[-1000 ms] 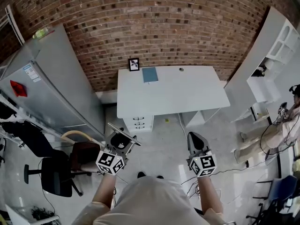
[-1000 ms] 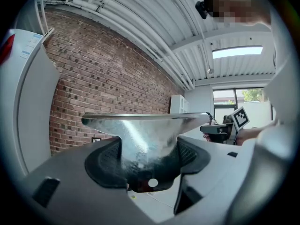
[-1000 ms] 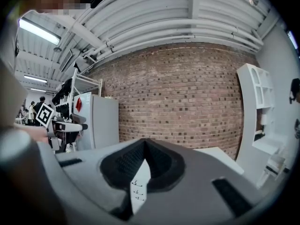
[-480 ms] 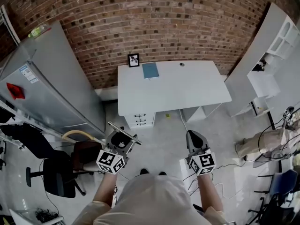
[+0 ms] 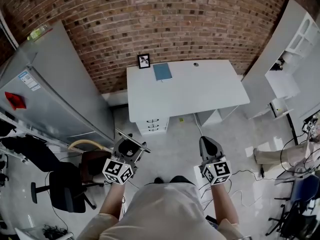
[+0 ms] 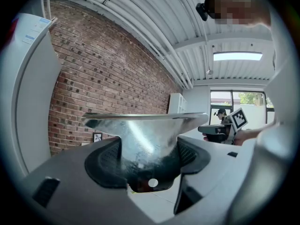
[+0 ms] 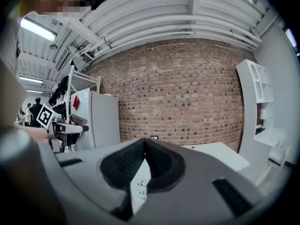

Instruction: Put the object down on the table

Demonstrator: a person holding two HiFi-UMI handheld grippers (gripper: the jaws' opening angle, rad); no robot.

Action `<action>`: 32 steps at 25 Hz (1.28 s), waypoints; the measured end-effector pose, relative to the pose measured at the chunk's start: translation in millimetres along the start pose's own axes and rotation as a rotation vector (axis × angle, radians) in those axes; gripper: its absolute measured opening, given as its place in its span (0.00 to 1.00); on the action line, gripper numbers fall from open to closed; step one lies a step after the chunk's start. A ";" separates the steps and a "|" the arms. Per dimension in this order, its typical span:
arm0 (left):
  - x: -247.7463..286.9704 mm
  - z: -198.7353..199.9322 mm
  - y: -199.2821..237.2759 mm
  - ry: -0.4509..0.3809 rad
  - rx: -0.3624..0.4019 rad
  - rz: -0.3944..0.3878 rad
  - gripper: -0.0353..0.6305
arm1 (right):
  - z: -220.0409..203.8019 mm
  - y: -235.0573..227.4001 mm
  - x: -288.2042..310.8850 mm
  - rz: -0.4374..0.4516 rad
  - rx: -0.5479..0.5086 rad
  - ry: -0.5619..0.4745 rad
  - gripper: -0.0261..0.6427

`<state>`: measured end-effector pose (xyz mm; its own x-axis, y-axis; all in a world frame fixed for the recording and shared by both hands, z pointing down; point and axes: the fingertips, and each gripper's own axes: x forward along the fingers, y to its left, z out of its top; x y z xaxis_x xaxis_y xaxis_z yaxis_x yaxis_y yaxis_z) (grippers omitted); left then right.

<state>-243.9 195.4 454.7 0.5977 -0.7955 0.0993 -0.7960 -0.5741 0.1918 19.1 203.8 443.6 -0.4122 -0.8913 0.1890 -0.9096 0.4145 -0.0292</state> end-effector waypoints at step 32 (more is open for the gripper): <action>162.6 4.0 49.9 0.049 -0.029 0.133 0.48 | -3.2 -120.5 167.5 0.157 -0.022 0.097 0.04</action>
<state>-186.8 36.6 476.5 0.4919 -0.8533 0.1732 -0.8657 -0.4582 0.2014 59.9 5.2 481.9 -0.5410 -0.7940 0.2773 -0.8327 0.5520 -0.0440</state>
